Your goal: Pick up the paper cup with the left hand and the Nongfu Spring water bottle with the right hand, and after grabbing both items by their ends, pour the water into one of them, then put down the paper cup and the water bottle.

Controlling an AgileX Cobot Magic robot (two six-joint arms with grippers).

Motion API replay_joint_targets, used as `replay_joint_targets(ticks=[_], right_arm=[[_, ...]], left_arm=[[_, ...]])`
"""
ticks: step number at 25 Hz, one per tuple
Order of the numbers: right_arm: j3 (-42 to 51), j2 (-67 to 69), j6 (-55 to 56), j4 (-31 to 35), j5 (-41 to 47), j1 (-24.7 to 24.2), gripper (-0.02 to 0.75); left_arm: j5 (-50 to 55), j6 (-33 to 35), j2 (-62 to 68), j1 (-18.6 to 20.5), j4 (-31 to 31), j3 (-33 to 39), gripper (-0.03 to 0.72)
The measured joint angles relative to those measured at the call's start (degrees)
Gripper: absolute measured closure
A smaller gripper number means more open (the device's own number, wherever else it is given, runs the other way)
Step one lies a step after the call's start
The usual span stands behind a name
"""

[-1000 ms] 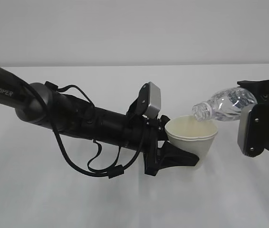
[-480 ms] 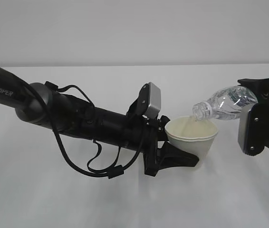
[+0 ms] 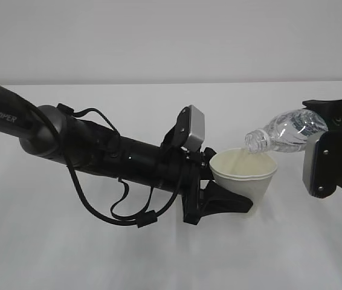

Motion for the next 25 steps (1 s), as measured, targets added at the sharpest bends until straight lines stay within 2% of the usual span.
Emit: replay_joint_targets(ticks=[25], right_arm=[[-0.1, 0.0, -1.0, 0.7, -0.2, 0.0, 0.339]], left_arm=[[0.0, -0.6, 0.0, 0.0, 0.8, 0.0, 0.261]])
